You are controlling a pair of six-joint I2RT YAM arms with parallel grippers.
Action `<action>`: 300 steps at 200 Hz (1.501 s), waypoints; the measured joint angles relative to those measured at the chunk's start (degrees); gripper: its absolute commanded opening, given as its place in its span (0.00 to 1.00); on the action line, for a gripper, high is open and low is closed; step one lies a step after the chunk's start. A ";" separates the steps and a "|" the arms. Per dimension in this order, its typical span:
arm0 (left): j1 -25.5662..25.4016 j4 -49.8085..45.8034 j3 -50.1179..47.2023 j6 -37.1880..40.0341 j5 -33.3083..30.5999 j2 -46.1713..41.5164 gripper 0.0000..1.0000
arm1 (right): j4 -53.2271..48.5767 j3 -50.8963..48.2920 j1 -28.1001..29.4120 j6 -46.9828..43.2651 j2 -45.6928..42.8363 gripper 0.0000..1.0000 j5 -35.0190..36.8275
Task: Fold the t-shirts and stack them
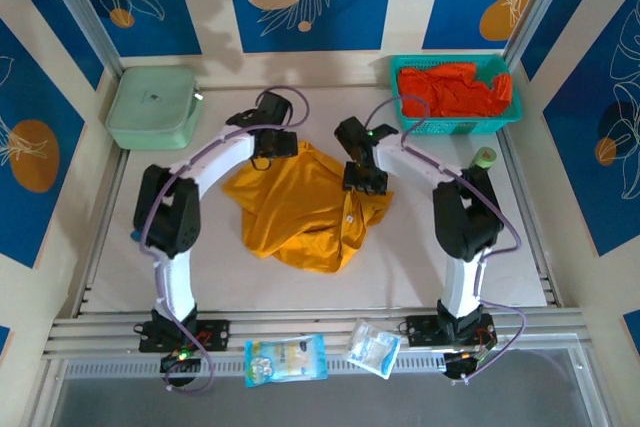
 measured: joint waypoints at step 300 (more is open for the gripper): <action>2.08 7.19 -13.79 7.21 -1.20 -4.35 0.00 | 28.57 -14.75 -1.86 -5.92 -15.91 0.00 -17.11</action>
